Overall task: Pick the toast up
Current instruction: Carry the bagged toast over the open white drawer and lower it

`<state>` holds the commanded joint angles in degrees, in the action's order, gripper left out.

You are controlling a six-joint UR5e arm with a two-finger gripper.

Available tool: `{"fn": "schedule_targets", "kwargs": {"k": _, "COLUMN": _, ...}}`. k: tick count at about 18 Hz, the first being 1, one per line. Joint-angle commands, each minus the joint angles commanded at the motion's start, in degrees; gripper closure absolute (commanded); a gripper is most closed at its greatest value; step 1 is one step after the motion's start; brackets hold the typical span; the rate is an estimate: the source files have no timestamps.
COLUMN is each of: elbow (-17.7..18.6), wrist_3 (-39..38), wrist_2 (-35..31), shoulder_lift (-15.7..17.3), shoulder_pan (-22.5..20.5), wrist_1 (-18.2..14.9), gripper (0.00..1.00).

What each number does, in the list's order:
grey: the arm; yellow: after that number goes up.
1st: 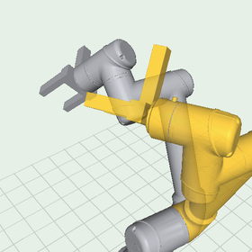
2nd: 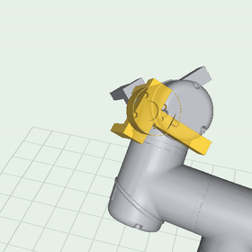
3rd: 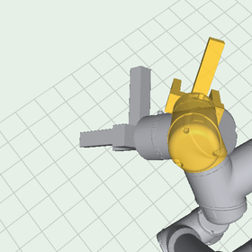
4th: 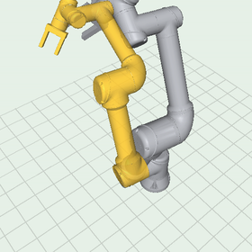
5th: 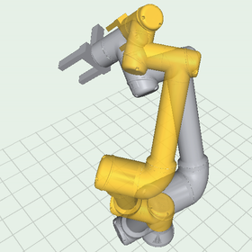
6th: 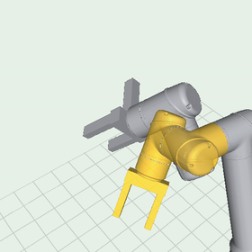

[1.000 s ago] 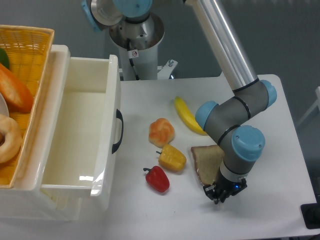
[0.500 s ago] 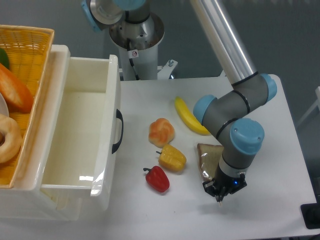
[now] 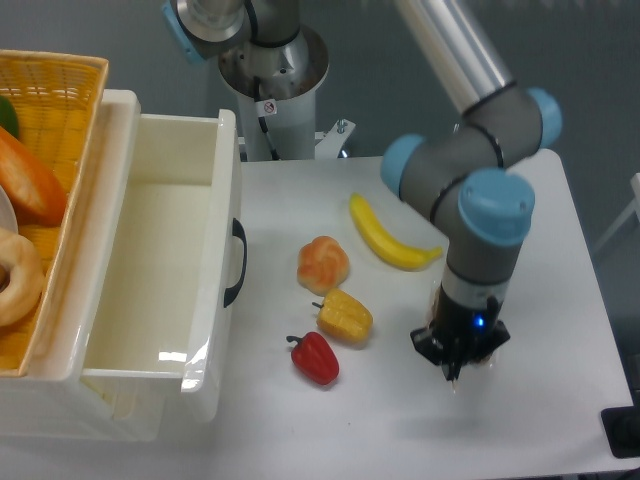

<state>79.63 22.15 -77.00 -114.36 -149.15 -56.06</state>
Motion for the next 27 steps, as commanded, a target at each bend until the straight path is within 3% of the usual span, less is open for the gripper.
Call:
{"fn": "schedule_targets", "kwargs": {"k": 4, "elbow": -0.09, "wrist_3": -7.63, "wrist_2": 3.95, "shoulder_lift": 6.15, "shoulder_pan": 0.0, "wrist_1": -1.59, "gripper": 1.0}}
{"fn": "schedule_targets", "kwargs": {"k": 10, "elbow": -0.61, "wrist_3": -11.93, "wrist_2": 12.29, "shoulder_lift": 10.73, "shoulder_pan": 0.97, "wrist_1": -1.5, "gripper": 1.0}}
{"fn": "schedule_targets", "kwargs": {"k": 15, "elbow": -0.97, "wrist_3": -14.94, "wrist_2": 16.96, "shoulder_lift": 11.53, "shoulder_pan": 3.16, "wrist_1": -0.89, "gripper": 1.0}}
{"fn": "schedule_targets", "kwargs": {"k": 24, "elbow": -1.32, "wrist_3": -13.98, "wrist_2": 33.83, "shoulder_lift": 13.11, "shoulder_pan": 5.54, "wrist_1": 0.33, "gripper": 1.0}}
{"fn": "schedule_targets", "kwargs": {"k": 27, "elbow": -1.58, "wrist_3": -13.98, "wrist_2": 35.34, "shoulder_lift": 13.2, "shoulder_pan": 7.2, "wrist_1": 0.52, "gripper": 1.0}}
